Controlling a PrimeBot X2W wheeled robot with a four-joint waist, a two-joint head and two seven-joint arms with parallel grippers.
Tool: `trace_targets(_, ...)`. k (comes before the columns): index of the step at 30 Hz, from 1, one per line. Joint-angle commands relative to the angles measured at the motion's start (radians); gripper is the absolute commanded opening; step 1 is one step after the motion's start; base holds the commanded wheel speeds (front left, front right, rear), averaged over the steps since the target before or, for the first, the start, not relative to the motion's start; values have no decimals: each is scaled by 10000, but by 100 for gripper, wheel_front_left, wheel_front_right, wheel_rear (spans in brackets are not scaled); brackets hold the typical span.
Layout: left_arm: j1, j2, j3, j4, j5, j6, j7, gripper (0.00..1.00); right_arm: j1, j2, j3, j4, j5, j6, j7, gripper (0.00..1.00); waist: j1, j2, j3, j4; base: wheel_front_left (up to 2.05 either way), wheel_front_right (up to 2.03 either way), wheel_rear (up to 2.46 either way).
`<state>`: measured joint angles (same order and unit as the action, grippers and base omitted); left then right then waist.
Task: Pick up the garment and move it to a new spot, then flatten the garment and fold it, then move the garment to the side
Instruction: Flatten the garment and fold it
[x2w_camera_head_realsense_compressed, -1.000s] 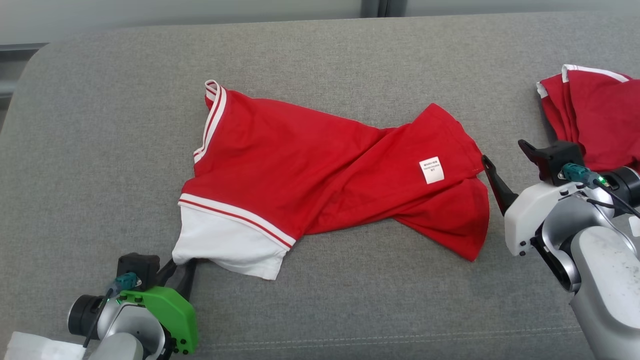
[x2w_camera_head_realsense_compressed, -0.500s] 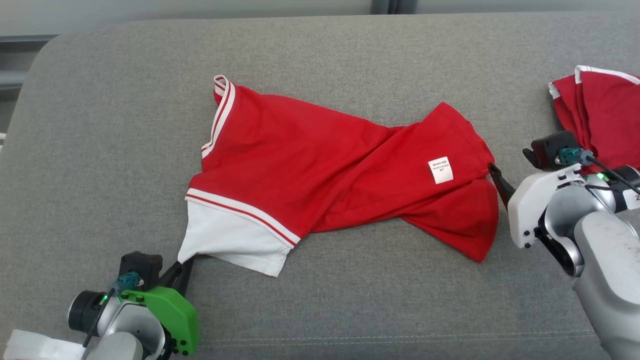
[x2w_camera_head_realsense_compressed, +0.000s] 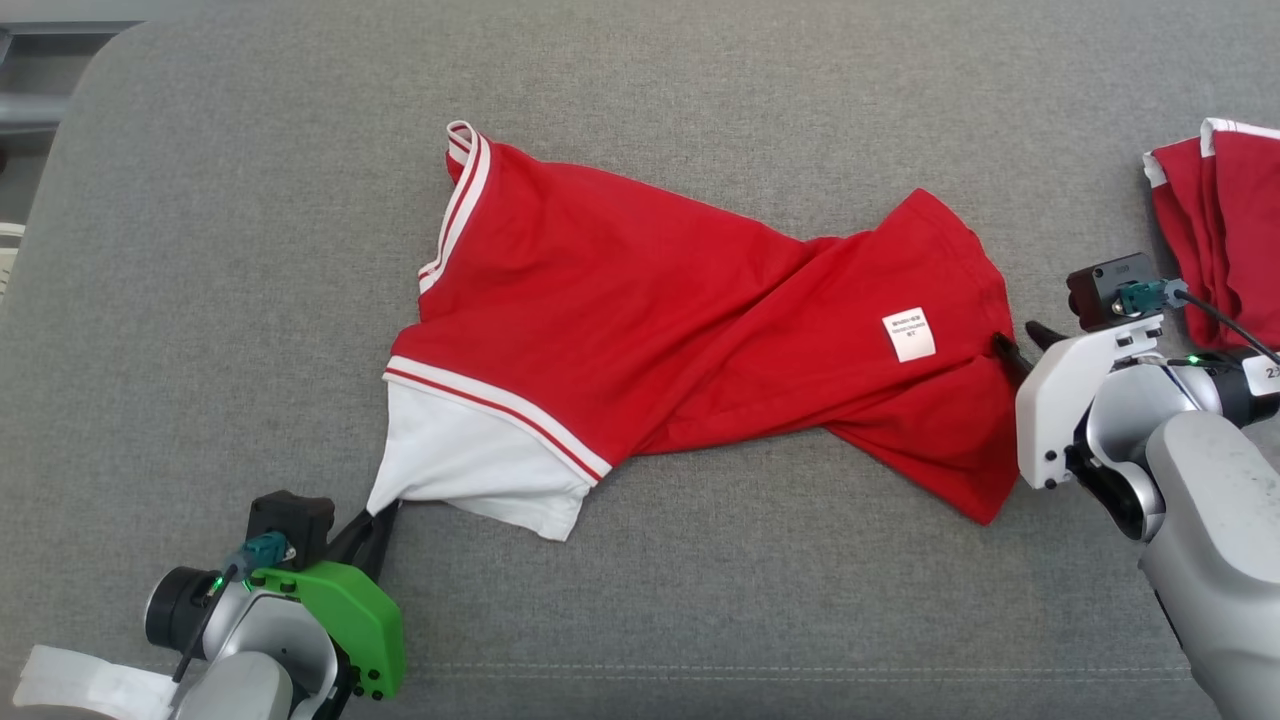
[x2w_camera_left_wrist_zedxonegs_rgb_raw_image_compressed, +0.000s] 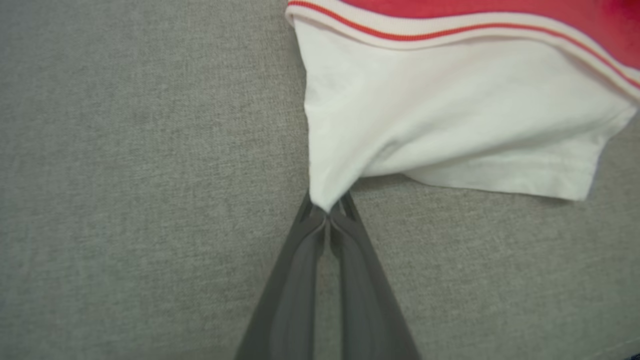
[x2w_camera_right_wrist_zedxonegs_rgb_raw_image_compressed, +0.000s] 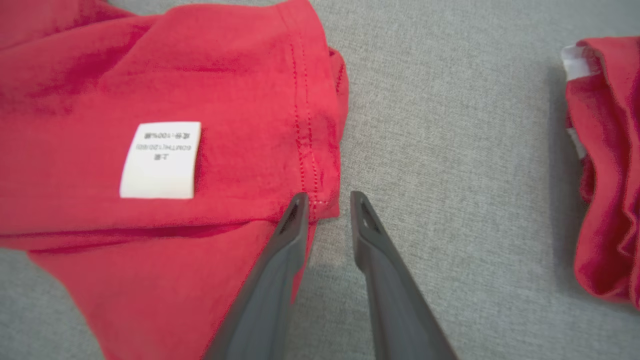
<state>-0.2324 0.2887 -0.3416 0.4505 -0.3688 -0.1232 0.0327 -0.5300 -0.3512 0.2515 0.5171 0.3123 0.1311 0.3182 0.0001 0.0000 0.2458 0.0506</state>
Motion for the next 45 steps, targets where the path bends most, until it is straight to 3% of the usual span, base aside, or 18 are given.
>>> trace_targets(1, -201, 19, 9, 26, -48, 55, -47, 0, -65, -48, 70, 71, 122, -8, -15, 18, -1, 0, 24, -3, 0, 0, 0)
trace_targets(2, -215, 22, 3, 39, -48, 69, -43, 0, -69, -62, 97, 88, 173, -8, -29, 5, -1, 0, 32, -9, 0, 0, 0)
trace_targets(3, -222, 28, 1, 51, -57, 82, -52, 0, -69, -69, 123, 110, 189, -8, -40, 0, -1, 0, 33, -16, 0, 0, 0)
trace_targets(8, -263, 64, -2, 77, -89, 151, -80, 0, -116, -133, 110, 235, 262, -8, -210, 0, -1, 0, 17, -49, 0, 0, 0)
trace_targets(9, -259, 75, -5, 80, -92, 163, -81, 0, -139, -136, 54, 229, 238, -8, -314, 39, -1, 0, 11, -55, 0, 0, 0)
trace_targets(10, -258, 83, -13, 77, -102, 169, -80, 0, -157, -125, 21, 227, 222, -6, -390, 100, -1, 0, 6, -59, 0, 0, 0)
trace_targets(21, -334, 192, -103, 26, -179, 170, -5, 0, -330, 95, 68, 608, 296, -8, -406, 100, -1, 0, 118, 7, 0, 0, 0)
trace_targets(26, -389, 229, -141, -13, -212, 215, 21, 0, -495, 135, 188, 935, 384, -8, -391, 90, -1, 0, 270, 88, 0, 0, 0)
trace_targets(27, -391, 237, -146, -21, -221, 213, 25, 0, -523, 145, 215, 1006, 415, -8, -389, 73, -1, 0, 293, 105, 0, 0, 0)
trace_targets(28, -398, 243, -155, -24, -226, 217, 31, 0, -535, 151, 247, 1083, 447, -8, -371, 48, -1, 0, 313, 121, 0, 0, 0)
trace_targets(29, -405, 246, -165, -25, -229, 229, 34, 0, -557, 147, 273, 1146, 457, -8, -386, 42, -1, 0, 330, 135, 0, 0, 0)
trace_targets(30, -412, 248, -171, -31, -238, 241, 38, 0, -586, 140, 296, 1197, 465, -8, -418, 28, -1, 0, 344, 147, 0, 0, 0)
trace_targets(31, -416, 254, -175, -30, -243, 257, 40, 0, -612, 141, 314, 1242, 481, -13, -439, 21, -1, 0, 353, 155, 0, 0, 0)
trace_targets(32, -416, 254, -175, -30, -243, 257, 40, 0, -612, 141, 314, 1242, 481, -13, -439, 21, -1, 0, 353, 155, 0, 0, 0)
trace_targets(34, -407, 256, -186, -30, -270, 290, 48, 0, -643, 140, 370, 1323, 531, -14, -478, 0, -1, 0, 353, 162, 0, 0, 0)
trace_targets(45, -782, 188, 174, -668, -457, 557, -563, 0, -733, -59, 304, 983, 666, -13, -1219, 0, -1, 0, 11, 102, 0, 0, 0)
